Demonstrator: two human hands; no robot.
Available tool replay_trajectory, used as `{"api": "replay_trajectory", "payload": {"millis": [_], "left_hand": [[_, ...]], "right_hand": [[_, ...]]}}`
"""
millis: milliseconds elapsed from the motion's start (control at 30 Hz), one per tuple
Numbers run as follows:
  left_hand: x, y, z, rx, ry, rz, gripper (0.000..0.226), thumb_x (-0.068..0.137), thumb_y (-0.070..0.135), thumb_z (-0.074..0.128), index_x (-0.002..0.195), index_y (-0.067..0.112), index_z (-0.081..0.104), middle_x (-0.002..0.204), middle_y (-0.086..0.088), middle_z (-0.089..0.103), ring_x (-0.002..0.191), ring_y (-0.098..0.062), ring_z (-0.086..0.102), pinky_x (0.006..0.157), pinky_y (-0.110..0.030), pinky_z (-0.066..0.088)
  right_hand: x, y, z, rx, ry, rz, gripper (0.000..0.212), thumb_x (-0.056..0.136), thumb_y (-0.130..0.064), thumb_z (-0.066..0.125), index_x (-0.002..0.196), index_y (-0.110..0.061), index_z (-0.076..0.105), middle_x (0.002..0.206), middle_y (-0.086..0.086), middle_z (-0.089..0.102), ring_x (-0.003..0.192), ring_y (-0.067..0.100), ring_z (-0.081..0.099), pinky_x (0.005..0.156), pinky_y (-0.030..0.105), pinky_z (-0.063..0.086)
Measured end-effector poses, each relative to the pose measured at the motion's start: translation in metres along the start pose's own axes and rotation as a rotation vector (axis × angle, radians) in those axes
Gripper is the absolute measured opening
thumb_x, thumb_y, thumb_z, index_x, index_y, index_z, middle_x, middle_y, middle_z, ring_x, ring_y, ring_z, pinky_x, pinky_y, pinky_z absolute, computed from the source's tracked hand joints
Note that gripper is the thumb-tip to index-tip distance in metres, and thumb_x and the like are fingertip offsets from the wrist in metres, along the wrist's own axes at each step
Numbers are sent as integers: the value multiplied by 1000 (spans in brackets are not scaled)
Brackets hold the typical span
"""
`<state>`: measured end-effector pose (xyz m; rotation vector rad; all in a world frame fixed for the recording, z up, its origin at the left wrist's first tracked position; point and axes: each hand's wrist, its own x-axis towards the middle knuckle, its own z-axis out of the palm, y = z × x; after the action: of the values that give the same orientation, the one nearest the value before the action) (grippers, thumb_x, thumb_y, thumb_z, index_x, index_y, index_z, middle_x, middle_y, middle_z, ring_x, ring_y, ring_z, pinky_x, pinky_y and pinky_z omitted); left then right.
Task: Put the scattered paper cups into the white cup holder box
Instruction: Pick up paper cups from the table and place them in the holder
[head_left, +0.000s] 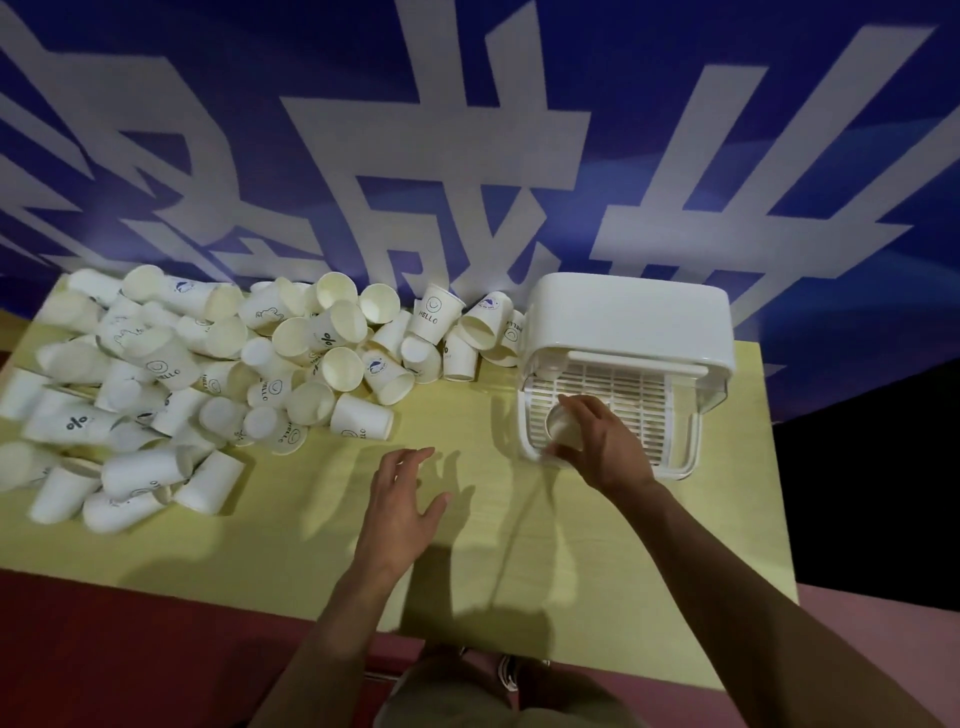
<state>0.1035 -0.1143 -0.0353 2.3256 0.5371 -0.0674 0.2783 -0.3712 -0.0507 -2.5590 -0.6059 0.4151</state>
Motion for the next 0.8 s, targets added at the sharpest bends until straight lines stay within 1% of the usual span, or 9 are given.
{"api": "replay_trajectory", "payload": {"millis": [67, 167, 300, 433, 533, 600, 667, 767, 800], "left_hand": [[3, -5, -7, -6, -13, 3, 59, 88, 26, 78, 141, 25, 53, 134, 4, 44, 111, -1, 42, 95, -18, 37], [10, -16, -18, -11, -30, 11, 58, 88, 26, 78, 140, 25, 54, 134, 4, 44, 110, -3, 42, 96, -21, 38], [22, -40, -38, -13, -26, -4, 59, 87, 27, 78, 139, 27, 53, 138, 3, 43, 126, -14, 43, 101, -27, 41], [34, -70, -62, -10, 10, -41, 59, 85, 27, 80, 138, 25, 54, 138, 1, 43, 128, -21, 45, 103, -40, 49], [43, -93, -77, -20, 1, -94, 61, 85, 26, 80, 140, 24, 52, 140, -2, 41, 130, -25, 45, 105, -45, 49], [49, -108, -81, -36, -41, -117, 63, 87, 26, 78, 142, 23, 49, 143, -5, 38, 128, -24, 45, 107, -43, 47], [55, -121, -83, -38, -90, -109, 64, 89, 29, 76, 145, 24, 46, 146, -5, 33, 129, -24, 44, 106, -38, 44], [63, -137, -81, -60, -154, -39, 63, 90, 37, 72, 146, 27, 43, 150, 2, 24, 132, -20, 41, 106, -31, 42], [65, -141, -80, -77, -174, -10, 63, 91, 40, 71, 145, 28, 43, 150, 6, 23, 132, -18, 41, 106, -32, 43]], "right_hand": [[-3, -5, 1, -7, 24, 24, 85, 77, -42, 88, 149, -16, 49, 146, 10, 53, 127, 36, 56, 96, 50, 55], [-10, -16, 0, -19, 135, -13, 81, 77, -37, 88, 146, -12, 52, 144, 15, 52, 129, 39, 51, 103, 53, 50], [-16, -58, 3, -52, 227, -98, 66, 85, -35, 81, 141, -10, 56, 139, 12, 54, 126, 34, 49, 104, 47, 47], [-7, -112, 30, -25, 198, -162, 61, 90, -41, 76, 141, -14, 55, 138, 9, 54, 125, 31, 50, 103, 42, 47], [15, -145, 59, -6, 147, -134, 63, 90, -44, 75, 141, -15, 53, 138, 9, 54, 125, 32, 52, 102, 44, 50], [34, -164, 77, 1, 117, -91, 64, 90, -45, 74, 142, -14, 52, 137, 11, 54, 123, 34, 53, 98, 49, 51], [53, -180, 91, 3, 96, -45, 65, 89, -43, 75, 142, -13, 51, 136, 13, 54, 121, 36, 53, 96, 50, 52], [80, -196, 109, 27, 87, -1, 64, 90, -37, 75, 143, -12, 49, 136, 16, 52, 119, 38, 53, 92, 50, 53], [89, -200, 114, 42, 79, 17, 64, 91, -36, 74, 144, -13, 49, 137, 17, 51, 120, 39, 52, 92, 51, 54]]}}
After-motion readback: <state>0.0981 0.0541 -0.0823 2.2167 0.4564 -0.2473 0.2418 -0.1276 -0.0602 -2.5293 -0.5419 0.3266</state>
